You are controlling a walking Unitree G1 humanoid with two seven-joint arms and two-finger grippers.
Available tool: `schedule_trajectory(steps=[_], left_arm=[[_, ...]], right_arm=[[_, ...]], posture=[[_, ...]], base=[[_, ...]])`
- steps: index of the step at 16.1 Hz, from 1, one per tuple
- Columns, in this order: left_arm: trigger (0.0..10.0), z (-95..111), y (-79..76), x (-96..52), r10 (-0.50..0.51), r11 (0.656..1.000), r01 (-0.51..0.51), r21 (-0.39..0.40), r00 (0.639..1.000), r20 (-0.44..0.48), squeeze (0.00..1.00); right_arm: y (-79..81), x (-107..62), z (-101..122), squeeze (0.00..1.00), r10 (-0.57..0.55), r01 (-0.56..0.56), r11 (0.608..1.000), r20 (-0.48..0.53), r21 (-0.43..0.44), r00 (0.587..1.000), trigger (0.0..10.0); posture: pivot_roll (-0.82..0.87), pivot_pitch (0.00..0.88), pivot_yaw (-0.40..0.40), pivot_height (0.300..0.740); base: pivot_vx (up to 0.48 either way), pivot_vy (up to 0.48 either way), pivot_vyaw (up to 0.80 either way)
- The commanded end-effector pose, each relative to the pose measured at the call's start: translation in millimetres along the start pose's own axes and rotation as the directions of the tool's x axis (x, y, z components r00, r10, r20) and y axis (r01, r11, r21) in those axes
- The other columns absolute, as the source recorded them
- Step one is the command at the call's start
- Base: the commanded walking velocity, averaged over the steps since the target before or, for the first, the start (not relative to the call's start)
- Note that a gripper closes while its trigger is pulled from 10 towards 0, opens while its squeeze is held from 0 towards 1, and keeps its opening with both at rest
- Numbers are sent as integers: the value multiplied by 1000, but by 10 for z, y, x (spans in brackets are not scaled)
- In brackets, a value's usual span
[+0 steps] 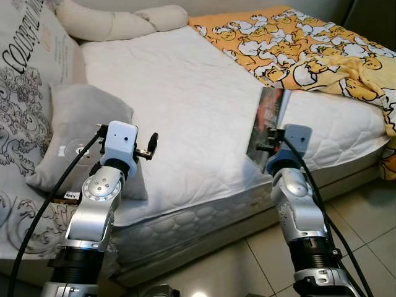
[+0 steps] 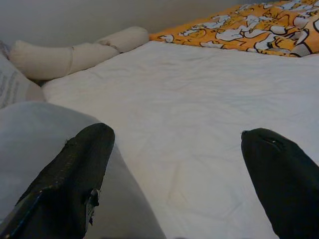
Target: Clean up the room
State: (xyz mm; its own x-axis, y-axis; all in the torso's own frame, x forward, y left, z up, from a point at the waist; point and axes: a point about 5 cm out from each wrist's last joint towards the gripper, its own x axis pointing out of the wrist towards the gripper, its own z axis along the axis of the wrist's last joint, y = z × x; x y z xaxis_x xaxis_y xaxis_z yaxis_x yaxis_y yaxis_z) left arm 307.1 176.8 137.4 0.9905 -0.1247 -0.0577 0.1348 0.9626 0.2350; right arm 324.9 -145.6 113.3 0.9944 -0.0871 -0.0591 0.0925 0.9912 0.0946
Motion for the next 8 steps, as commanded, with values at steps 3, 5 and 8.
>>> schedule_trajectory(steps=[3,5,8], left_arm=[[10000,37,6,15,5,1000,-5,0,1000,15,0],[10000,42,1,15,1,1000,-1,-3,1000,19,0],[10000,47,-5,13,-5,1000,5,-5,1000,25,0]], right_arm=[[39,25,111,0,39,-36,997,45,-71,998,10000],[33,26,111,0,38,-34,997,45,-76,998,10000],[18,30,108,0,32,-29,997,43,-72,999,10000]], posture=[[1,0,21,740],[1,0,21,740],[0,0,23,740]], base=[[169,0,0],[291,0,800],[296,0,800]])
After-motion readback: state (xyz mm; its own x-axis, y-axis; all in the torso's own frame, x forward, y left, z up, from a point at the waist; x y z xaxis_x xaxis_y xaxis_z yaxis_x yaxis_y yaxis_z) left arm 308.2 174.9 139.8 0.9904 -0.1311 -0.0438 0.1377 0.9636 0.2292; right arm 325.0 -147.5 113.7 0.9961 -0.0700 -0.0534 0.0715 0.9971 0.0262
